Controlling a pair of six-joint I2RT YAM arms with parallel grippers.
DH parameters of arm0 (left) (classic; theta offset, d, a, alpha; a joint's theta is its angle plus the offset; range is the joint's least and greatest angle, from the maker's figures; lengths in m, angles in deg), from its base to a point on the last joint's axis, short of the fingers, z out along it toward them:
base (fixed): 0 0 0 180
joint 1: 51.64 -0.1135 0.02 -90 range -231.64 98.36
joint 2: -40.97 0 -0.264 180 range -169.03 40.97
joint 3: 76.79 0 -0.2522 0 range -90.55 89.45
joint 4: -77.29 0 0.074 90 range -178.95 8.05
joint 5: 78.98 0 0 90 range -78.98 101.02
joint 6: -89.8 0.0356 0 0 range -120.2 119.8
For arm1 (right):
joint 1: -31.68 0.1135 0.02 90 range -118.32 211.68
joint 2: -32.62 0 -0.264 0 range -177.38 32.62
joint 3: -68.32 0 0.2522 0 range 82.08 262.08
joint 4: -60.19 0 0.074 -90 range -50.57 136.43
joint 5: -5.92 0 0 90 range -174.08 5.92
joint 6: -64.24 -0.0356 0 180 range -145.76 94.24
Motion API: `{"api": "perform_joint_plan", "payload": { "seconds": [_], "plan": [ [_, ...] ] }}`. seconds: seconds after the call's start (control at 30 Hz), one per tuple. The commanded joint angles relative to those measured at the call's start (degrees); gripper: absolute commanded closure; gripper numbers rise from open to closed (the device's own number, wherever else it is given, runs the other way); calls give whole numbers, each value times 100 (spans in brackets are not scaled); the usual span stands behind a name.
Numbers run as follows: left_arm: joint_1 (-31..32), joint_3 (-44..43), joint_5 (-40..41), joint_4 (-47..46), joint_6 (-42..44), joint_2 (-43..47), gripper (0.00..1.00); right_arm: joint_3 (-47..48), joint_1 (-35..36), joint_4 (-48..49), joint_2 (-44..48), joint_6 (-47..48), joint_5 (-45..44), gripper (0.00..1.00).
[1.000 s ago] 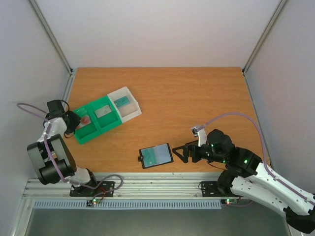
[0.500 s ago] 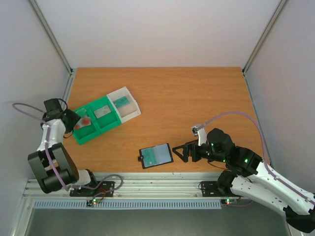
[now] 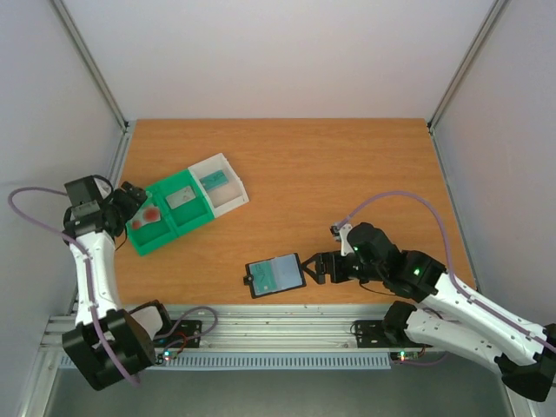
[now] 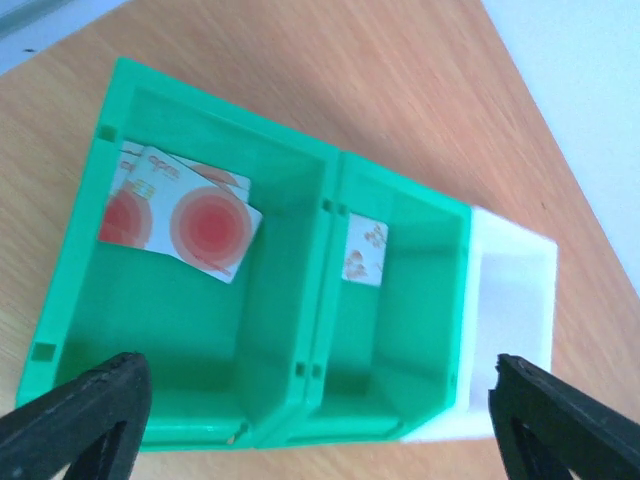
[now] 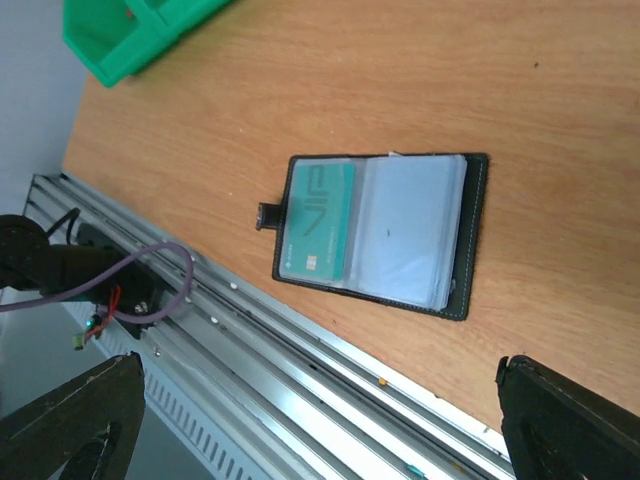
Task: Take the credit cards out of the card holder
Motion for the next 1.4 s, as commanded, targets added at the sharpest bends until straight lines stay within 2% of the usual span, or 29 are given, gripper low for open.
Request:
{"api": "perform_joint_plan", "payload": {
  "seconds": [0.0,0.2,0.27,0.4,0.5,0.73,0.93,1.13,1.37],
  "plan": [
    [120,163,-893,298,76,397,2,180,12,-85,-262,-170,74,5],
    [890,329,-1222,398,14,802,1,96,13,296,-781,-228,414,19],
    [1067,383,-1390,425,7,860,3,68,11,468,-967,-281,551,24],
    [1351,414,-1624,647,99,963,10,49,11,781,-1352,-444,699,48],
    [1664,415,-1692,827,182,1026,18,24,13,1040,-1666,-555,860,59],
    [2834,484,-1513,966,-70,990,34,-87,13,1789,-2392,-764,1120,66],
    [3666,883,-1405,739,-404,966,39,-128,13,2575,-3206,-1016,1466,74],
    [4426,1706,-1308,-77,-929,967,46,-92,22,2927,-3922,-1007,1631,76],
    [4886,2300,-1297,-842,-1402,607,53,-14,22,3176,-4555,-928,1684,79]
  ]
}}
